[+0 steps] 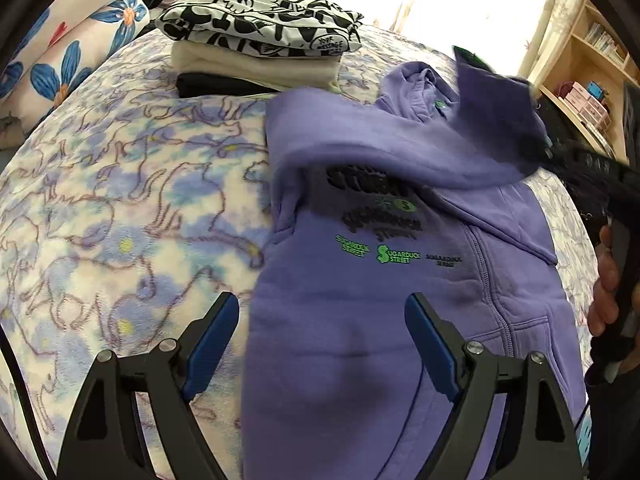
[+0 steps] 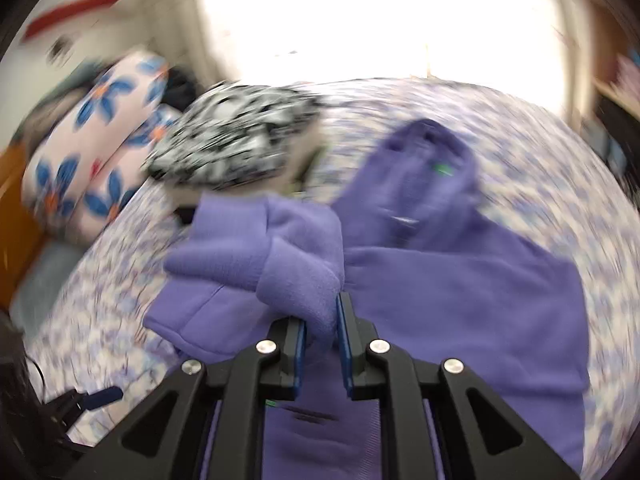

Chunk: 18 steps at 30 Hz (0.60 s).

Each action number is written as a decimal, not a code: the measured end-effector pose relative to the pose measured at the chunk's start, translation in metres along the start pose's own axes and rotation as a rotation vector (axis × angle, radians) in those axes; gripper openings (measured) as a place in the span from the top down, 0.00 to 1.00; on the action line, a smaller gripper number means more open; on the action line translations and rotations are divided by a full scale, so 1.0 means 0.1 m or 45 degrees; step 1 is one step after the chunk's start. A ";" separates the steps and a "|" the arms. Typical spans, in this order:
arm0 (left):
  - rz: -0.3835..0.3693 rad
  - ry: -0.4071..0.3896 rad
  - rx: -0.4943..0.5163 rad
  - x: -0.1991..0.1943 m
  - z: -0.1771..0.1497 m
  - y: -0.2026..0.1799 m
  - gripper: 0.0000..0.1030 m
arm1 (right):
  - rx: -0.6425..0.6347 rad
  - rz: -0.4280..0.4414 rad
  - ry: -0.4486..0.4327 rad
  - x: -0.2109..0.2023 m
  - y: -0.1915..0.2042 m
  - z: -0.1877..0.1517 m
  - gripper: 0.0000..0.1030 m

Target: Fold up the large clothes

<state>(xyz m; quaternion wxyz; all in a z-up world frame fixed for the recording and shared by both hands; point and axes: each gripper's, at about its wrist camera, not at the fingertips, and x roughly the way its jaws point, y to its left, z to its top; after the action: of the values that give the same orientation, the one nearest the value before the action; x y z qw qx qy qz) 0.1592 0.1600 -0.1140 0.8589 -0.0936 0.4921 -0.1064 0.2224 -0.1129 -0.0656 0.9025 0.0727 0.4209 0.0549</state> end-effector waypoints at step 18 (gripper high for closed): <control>-0.088 0.096 0.034 0.59 0.77 -0.09 0.19 | 0.294 -0.012 0.255 0.39 -1.31 -0.19 0.58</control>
<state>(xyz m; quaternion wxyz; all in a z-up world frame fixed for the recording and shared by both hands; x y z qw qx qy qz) 0.2543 0.1394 -0.1219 0.8368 -0.0948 0.5192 -0.1460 0.2382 -0.2342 -0.1301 0.8419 0.1681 0.5126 0.0089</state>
